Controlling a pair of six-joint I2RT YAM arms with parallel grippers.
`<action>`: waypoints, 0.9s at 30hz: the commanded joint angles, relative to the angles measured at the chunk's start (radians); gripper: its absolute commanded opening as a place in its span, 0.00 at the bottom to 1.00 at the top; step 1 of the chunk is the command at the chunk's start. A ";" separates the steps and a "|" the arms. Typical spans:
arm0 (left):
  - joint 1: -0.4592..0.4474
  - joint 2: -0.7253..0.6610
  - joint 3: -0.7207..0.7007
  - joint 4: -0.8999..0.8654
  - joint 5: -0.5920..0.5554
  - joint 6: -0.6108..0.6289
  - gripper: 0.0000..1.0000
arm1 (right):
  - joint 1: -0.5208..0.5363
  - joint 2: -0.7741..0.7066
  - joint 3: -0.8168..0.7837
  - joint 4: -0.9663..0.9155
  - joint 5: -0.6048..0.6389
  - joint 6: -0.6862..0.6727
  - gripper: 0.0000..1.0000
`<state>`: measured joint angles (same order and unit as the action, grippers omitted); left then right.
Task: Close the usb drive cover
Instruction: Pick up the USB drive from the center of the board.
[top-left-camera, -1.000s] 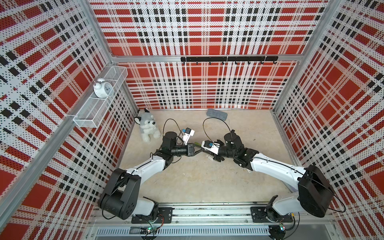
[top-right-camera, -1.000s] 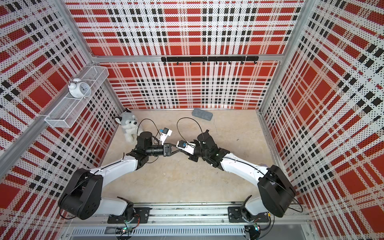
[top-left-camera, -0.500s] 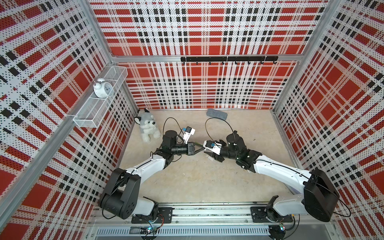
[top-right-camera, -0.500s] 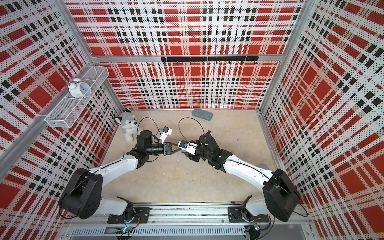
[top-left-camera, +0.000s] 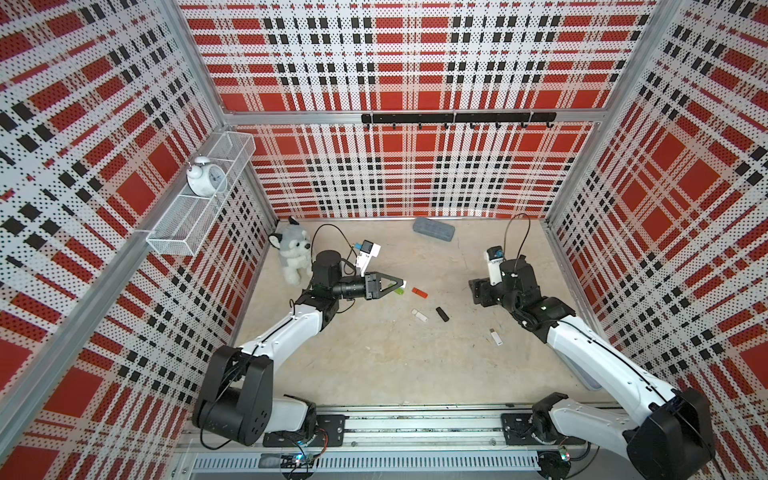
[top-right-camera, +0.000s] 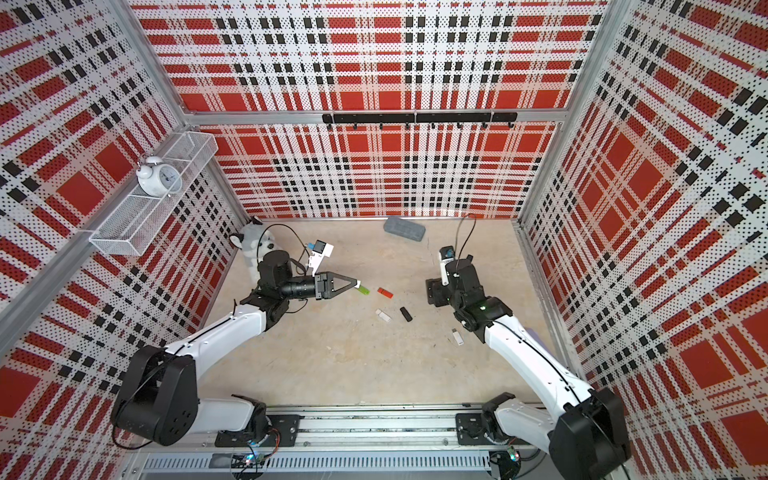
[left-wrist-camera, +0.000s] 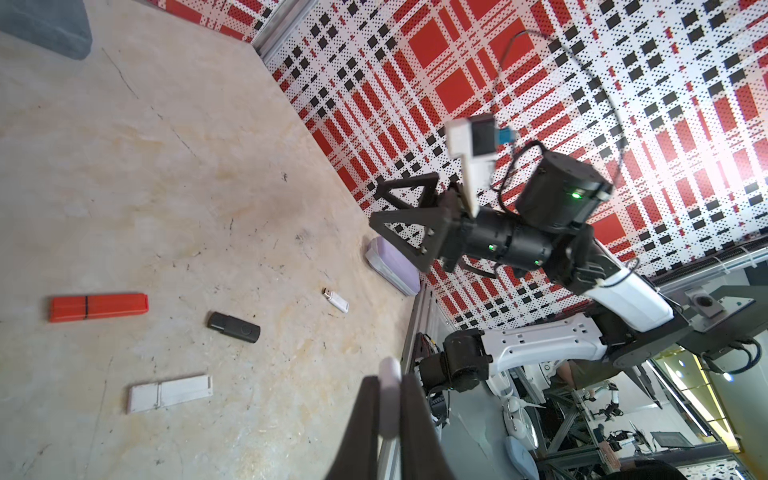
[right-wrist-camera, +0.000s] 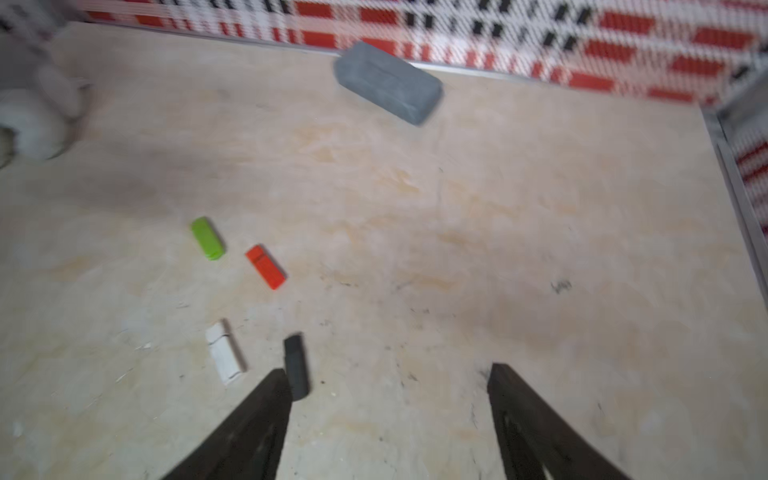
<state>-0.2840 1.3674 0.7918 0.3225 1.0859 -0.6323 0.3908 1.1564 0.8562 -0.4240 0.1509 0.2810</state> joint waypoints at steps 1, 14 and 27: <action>-0.011 -0.018 0.074 -0.172 -0.041 0.127 0.00 | -0.030 0.052 -0.004 -0.303 0.034 0.218 0.77; -0.081 0.005 0.184 -0.406 -0.123 0.301 0.00 | -0.031 0.246 -0.079 -0.324 0.003 0.280 0.65; -0.072 -0.002 0.177 -0.409 -0.124 0.305 0.00 | -0.030 0.347 -0.113 -0.278 -0.067 0.224 0.45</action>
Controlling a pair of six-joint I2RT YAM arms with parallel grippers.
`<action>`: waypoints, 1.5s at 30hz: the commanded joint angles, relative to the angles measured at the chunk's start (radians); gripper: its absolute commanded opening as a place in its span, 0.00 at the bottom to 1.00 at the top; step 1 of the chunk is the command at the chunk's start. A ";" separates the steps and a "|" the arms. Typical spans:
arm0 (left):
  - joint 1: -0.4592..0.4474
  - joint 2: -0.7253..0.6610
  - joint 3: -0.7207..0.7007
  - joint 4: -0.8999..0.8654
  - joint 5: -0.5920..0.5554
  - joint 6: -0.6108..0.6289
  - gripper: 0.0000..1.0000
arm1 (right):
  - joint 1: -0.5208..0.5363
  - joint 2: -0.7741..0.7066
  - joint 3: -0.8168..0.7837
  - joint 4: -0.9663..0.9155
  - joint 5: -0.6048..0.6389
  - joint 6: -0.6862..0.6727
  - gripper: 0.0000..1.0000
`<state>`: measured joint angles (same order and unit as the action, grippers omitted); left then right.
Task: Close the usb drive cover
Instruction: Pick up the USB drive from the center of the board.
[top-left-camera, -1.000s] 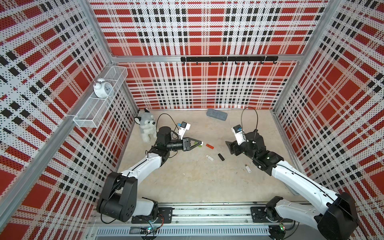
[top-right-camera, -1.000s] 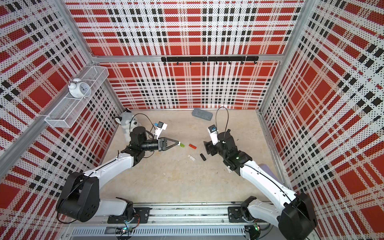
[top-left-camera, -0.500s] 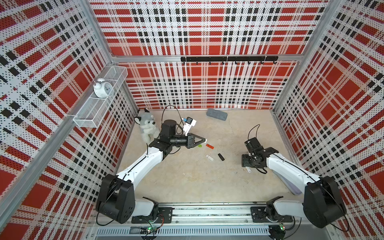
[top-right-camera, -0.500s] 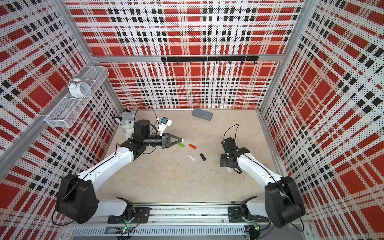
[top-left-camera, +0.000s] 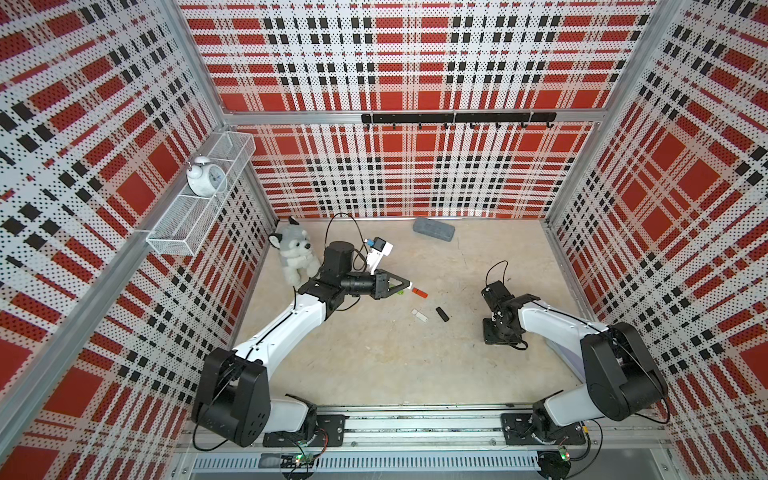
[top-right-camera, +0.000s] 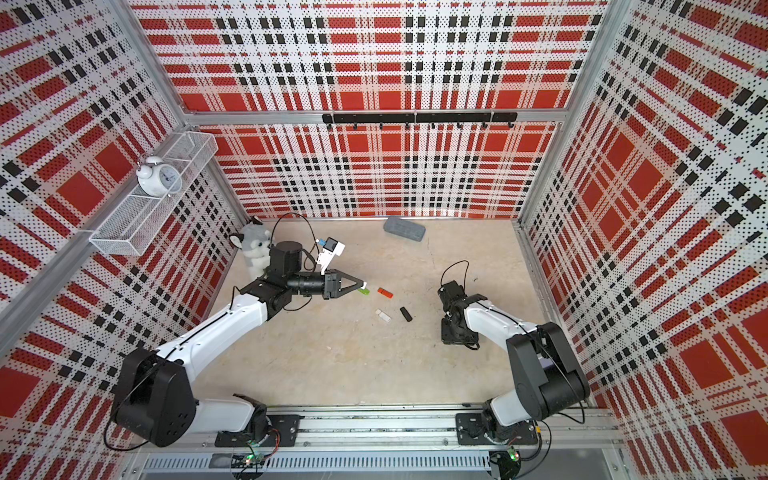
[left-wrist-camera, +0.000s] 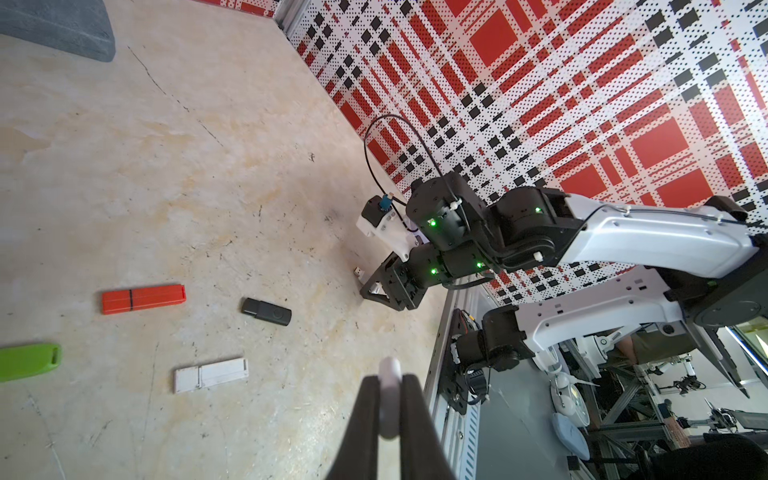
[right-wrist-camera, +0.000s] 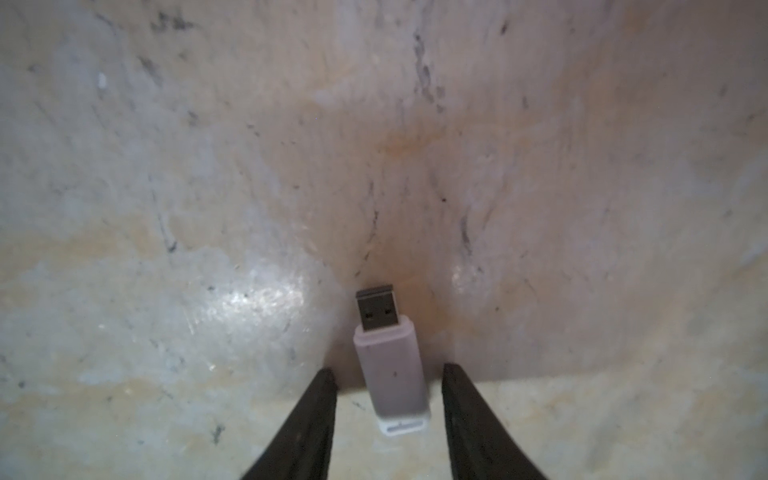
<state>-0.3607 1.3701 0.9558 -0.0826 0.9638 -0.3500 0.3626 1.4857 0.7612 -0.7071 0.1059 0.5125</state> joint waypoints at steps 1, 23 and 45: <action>0.006 -0.003 0.016 -0.003 -0.002 0.019 0.00 | -0.002 0.022 -0.014 -0.001 -0.026 -0.006 0.43; 0.017 0.000 0.033 -0.011 -0.002 0.010 0.00 | -0.002 0.045 0.016 0.028 -0.003 -0.045 0.25; 0.021 0.008 0.051 -0.010 0.016 -0.004 0.00 | 0.168 -0.287 0.083 0.347 -0.005 -0.383 0.23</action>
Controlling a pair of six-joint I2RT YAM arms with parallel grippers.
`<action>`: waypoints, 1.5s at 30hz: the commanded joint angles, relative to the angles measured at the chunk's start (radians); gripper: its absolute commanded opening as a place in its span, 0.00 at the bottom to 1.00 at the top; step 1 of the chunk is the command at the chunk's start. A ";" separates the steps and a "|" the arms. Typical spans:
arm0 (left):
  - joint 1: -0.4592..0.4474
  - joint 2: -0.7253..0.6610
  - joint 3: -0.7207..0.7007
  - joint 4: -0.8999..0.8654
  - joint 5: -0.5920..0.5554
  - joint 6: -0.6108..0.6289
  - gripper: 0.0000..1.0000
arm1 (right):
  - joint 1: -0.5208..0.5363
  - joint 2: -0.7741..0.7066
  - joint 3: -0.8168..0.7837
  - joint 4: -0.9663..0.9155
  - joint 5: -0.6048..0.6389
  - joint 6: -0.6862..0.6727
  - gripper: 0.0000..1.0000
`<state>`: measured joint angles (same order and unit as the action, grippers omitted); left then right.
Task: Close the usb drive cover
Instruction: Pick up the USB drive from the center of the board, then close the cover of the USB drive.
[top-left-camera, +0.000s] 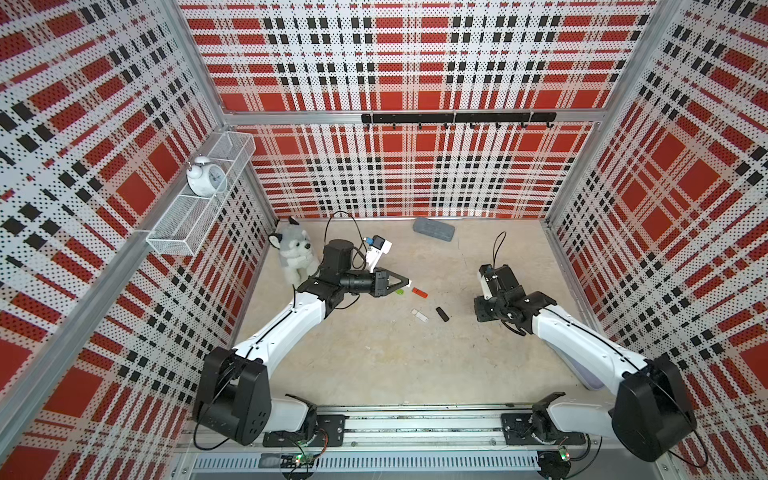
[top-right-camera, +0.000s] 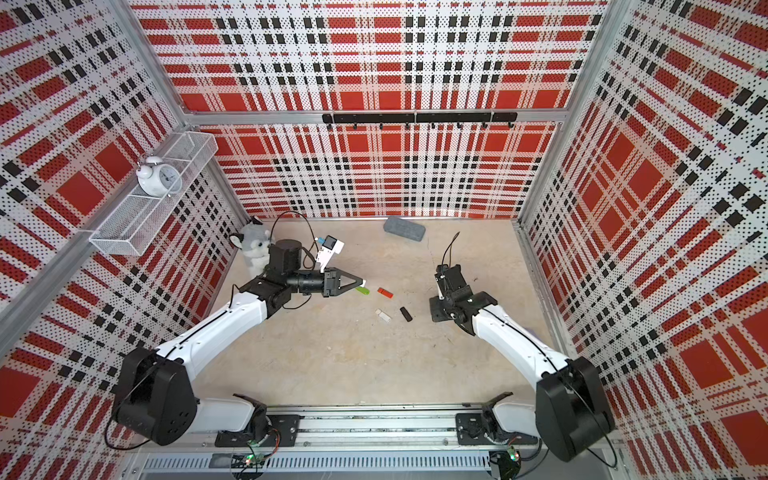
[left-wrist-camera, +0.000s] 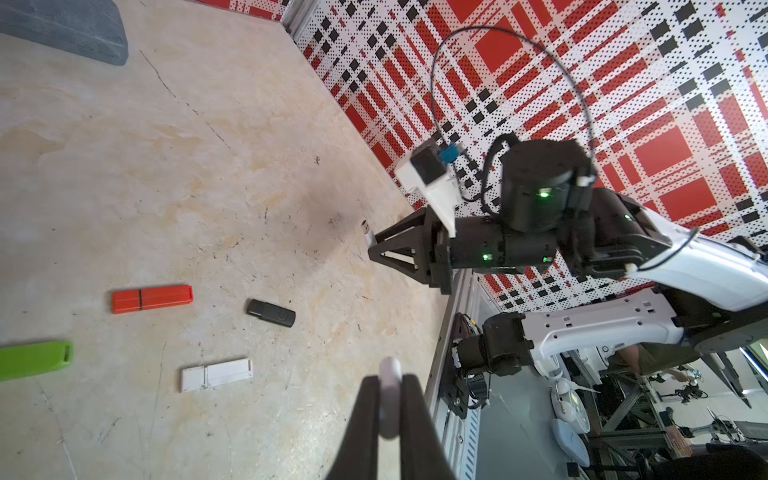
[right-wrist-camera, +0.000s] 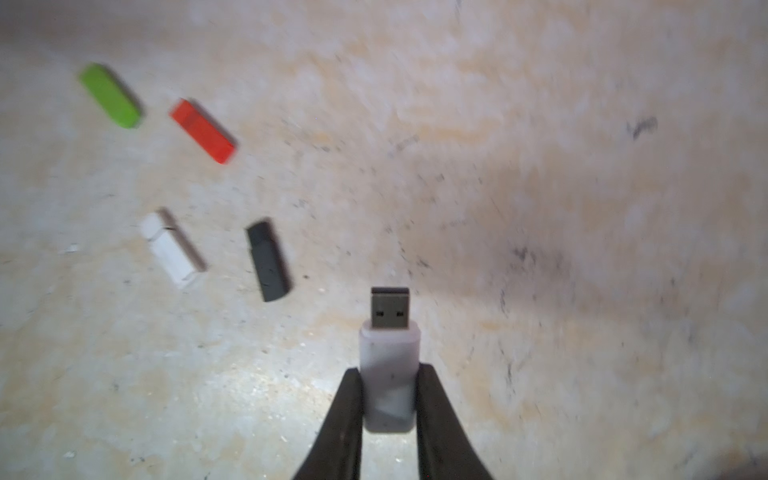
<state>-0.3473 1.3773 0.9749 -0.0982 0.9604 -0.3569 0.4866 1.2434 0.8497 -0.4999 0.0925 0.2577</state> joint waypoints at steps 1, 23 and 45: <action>0.007 0.001 0.033 0.005 0.021 0.000 0.00 | 0.067 -0.062 -0.012 0.182 -0.001 -0.175 0.24; -0.030 -0.006 0.082 -0.067 -0.018 0.034 0.00 | 0.304 -0.056 -0.018 0.464 -0.093 -0.639 0.26; -0.045 0.011 0.099 -0.095 -0.031 0.050 0.00 | 0.352 0.042 0.073 0.472 -0.008 -0.690 0.27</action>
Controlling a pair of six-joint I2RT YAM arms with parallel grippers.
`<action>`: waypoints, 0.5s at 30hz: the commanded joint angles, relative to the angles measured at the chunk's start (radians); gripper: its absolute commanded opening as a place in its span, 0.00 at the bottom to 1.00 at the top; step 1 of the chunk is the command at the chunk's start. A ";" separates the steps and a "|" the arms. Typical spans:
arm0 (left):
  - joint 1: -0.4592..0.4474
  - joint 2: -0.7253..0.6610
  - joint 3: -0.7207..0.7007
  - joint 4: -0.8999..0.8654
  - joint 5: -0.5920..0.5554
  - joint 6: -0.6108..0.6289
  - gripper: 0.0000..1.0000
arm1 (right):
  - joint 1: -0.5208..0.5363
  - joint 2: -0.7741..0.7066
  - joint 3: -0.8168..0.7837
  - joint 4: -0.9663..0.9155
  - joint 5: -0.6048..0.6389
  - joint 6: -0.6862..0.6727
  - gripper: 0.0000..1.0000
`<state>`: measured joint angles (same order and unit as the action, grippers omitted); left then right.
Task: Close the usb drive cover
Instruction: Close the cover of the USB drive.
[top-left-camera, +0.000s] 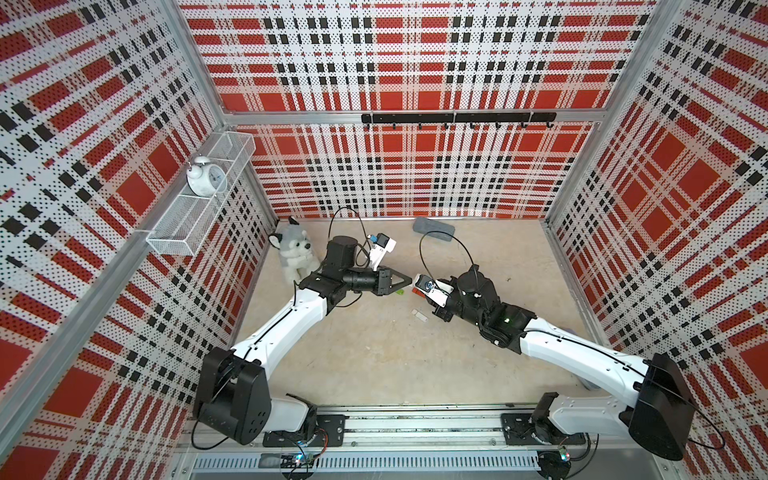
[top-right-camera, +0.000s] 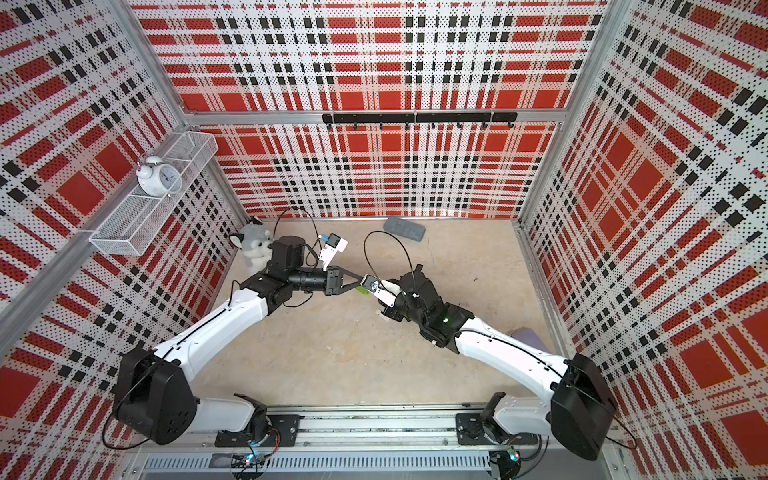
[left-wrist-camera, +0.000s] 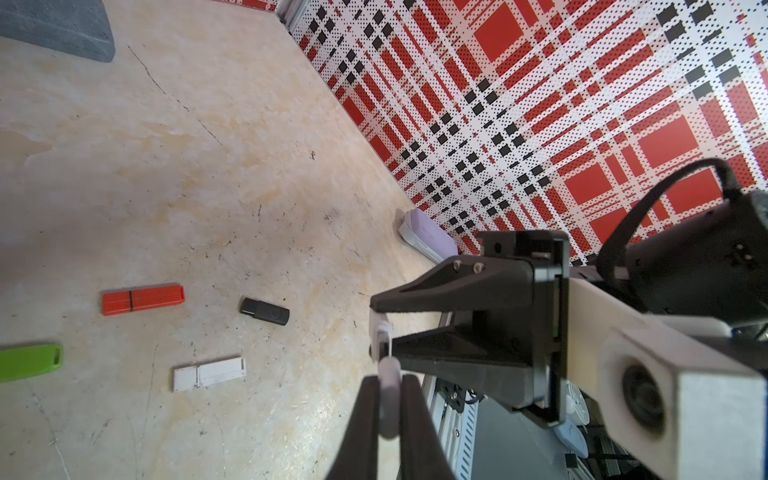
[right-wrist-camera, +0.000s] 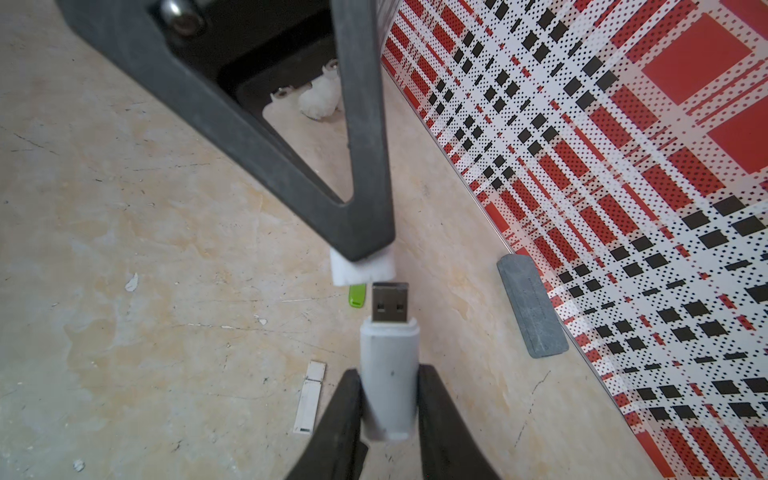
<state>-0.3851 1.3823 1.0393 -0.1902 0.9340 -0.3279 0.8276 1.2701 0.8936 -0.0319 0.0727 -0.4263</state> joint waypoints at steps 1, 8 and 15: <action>-0.006 0.007 0.034 -0.005 -0.006 0.019 0.00 | 0.011 0.019 0.030 0.006 0.012 -0.006 0.27; -0.011 0.012 0.036 -0.005 -0.011 0.023 0.00 | 0.024 0.017 0.034 0.025 0.011 -0.012 0.27; -0.011 0.014 0.039 -0.005 -0.029 0.020 0.00 | 0.031 0.008 0.029 0.024 0.003 -0.032 0.26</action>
<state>-0.3885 1.3888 1.0397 -0.1951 0.9188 -0.3271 0.8490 1.2877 0.9031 -0.0311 0.0719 -0.4500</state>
